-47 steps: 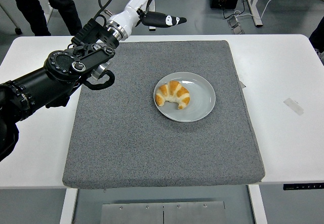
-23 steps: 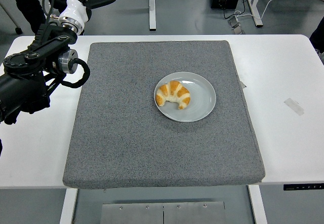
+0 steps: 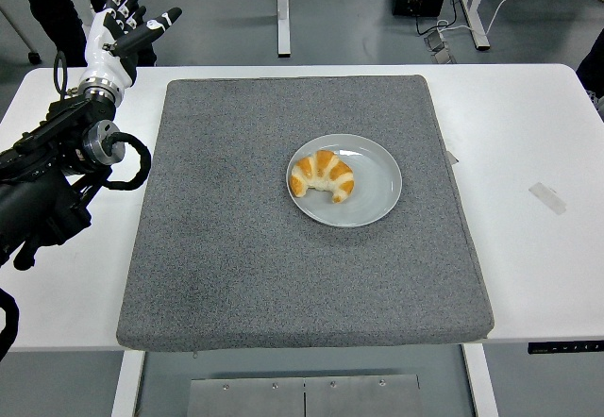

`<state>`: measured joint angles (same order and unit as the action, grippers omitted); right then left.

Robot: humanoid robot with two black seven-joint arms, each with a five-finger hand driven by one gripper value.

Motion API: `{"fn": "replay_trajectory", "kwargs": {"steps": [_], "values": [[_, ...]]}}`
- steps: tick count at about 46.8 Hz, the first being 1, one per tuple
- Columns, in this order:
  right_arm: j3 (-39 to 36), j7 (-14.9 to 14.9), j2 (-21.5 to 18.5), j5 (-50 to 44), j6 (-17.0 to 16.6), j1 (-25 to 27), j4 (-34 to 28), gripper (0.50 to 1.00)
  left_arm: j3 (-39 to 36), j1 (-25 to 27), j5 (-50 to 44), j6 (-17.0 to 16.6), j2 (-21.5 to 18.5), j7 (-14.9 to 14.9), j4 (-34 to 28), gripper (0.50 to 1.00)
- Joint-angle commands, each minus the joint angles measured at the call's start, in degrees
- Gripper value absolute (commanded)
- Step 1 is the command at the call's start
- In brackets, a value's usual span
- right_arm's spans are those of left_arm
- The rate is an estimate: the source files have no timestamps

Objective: Place the bread on the plate

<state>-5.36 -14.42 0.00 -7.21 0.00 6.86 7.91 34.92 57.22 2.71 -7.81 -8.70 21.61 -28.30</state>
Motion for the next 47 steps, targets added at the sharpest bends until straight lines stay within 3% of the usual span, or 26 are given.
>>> {"fn": "replay_trajectory", "kwargs": {"steps": [1,13,19,35,47], "values": [[0.0,0.0,0.0,0.0,0.0,0.0,0.0,1.0,1.11,-0.88,-1.83,0.43,0.0,-1.12,0.0,0.98],[0.0,0.0,0.0,0.0,0.0,0.0,0.0,1.0,2.25,-1.85,-5.43,1.31,1.66,-1.48,0.0,0.98],[0.0,0.0,0.0,0.0,0.0,0.0,0.0,1.0,3.13,-2.55,-7.02,2.27,2.1,-3.06,0.0,0.98],[-0.08,0.0,0.0,0.0,-0.26,0.09,0.61,1.0,10.95,-3.17,-7.98,2.36,6.94,-2.97,3.43,0.98],[-0.08,0.0,0.0,0.0,0.0,0.53,0.0,1.0,10.87,-3.69,-7.81,2.36,8.08,-2.53,3.51,0.98]]}}
